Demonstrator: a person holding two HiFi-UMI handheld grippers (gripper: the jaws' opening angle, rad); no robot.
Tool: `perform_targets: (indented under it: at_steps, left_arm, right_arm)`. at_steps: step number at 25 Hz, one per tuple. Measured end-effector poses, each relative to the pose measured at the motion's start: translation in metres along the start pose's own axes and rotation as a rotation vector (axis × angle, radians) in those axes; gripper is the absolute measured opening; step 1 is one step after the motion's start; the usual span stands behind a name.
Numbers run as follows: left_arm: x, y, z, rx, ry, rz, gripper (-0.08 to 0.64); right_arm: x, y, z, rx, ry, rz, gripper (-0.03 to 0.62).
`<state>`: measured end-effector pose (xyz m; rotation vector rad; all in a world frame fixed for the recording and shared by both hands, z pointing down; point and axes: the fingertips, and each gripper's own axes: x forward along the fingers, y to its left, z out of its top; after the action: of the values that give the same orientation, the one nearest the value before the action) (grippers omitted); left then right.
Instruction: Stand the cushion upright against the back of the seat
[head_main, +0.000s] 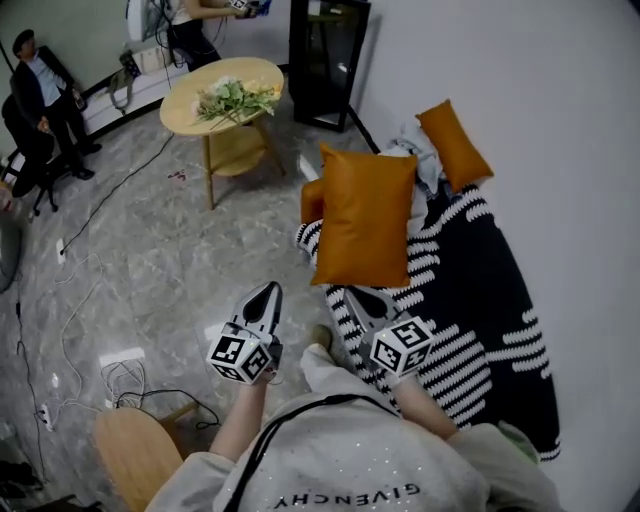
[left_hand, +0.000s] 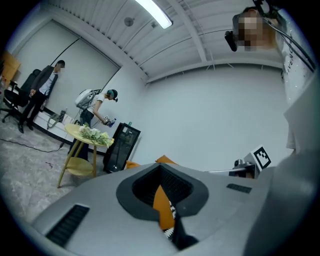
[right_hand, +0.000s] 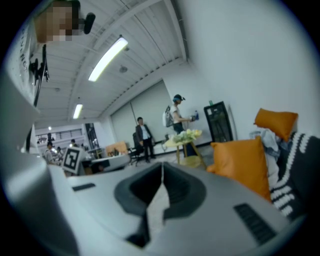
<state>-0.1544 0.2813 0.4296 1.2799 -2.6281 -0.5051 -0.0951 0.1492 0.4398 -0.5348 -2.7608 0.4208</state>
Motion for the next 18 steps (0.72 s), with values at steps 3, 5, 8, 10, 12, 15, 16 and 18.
perform_targets:
  at_steps: [3,5,8,10,12,15,16,18]
  left_arm:
    - [0.031,0.004,0.004,-0.008,0.005,-0.055,0.025]
    - [0.051,0.007,0.006,-0.015,0.013,-0.083,0.025]
    - [0.078,0.016,0.008,-0.020,0.027,-0.098,0.025]
    - [0.095,0.025,0.008,-0.022,0.032,-0.096,0.025]
    - [0.110,0.035,0.009,-0.027,0.035,-0.092,0.025]
    - [0.129,0.048,0.010,-0.036,0.037,-0.087,0.025]
    - [0.134,0.051,0.009,-0.040,0.038,-0.085,0.025]
    - [0.144,0.058,0.008,-0.047,0.044,-0.079,0.025]
  right_arm:
    - [0.024,-0.019,0.010,0.004,0.012,0.008,0.018]
    - [0.038,-0.033,0.017,0.008,0.019,0.009,0.018]
    - [0.057,-0.053,0.027,0.016,0.027,0.010,0.018]
    - [0.069,-0.067,0.030,0.021,0.031,0.003,0.018]
    - [0.080,-0.080,0.035,0.029,0.028,-0.006,0.018]
    - [0.095,-0.097,0.042,0.027,0.028,-0.007,0.018]
    - [0.100,-0.101,0.043,0.024,0.033,-0.004,0.018]
    - [0.110,-0.108,0.045,0.020,0.050,0.010,0.020]
